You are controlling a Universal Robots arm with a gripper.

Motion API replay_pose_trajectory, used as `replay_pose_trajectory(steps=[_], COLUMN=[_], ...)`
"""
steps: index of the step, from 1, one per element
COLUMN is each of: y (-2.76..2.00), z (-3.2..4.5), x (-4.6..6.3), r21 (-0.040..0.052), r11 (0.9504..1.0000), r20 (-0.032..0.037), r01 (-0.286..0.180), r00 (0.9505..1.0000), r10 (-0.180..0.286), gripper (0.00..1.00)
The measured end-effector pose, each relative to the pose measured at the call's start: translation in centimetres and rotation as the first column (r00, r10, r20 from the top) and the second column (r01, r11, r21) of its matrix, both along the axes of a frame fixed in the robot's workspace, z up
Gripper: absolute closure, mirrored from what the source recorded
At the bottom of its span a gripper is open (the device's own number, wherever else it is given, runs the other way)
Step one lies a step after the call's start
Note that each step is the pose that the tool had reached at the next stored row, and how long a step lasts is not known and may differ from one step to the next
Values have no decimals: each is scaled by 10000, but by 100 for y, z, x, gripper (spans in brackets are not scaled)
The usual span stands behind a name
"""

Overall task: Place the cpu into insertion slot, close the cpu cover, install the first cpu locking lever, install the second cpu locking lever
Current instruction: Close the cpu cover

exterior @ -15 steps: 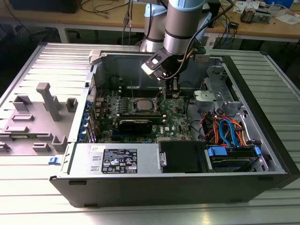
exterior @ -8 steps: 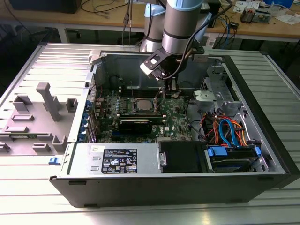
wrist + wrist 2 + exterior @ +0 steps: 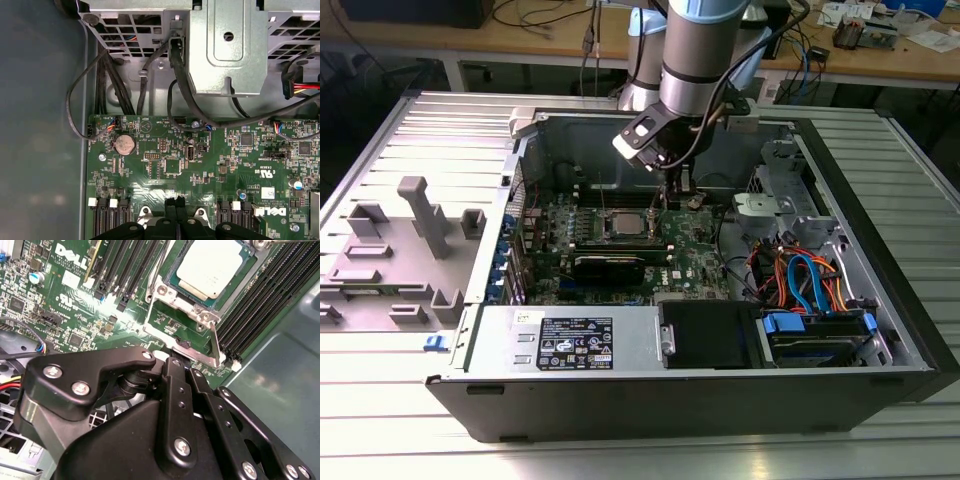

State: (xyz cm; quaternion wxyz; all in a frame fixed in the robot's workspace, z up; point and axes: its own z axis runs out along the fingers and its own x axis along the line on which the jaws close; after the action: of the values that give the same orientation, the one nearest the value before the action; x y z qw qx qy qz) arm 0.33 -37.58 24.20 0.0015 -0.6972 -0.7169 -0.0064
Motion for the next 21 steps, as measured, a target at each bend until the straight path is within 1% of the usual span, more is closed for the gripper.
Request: replay_pose_trajectory(steps=[15,21], y=[0,0], z=[0,0], x=[-25,-67], r21=[0,0], r11=[10000,10000], r20=[0,0], r01=[2,-1], r00=[10000,10000], r10=[-2,1], gripper=[89,89])
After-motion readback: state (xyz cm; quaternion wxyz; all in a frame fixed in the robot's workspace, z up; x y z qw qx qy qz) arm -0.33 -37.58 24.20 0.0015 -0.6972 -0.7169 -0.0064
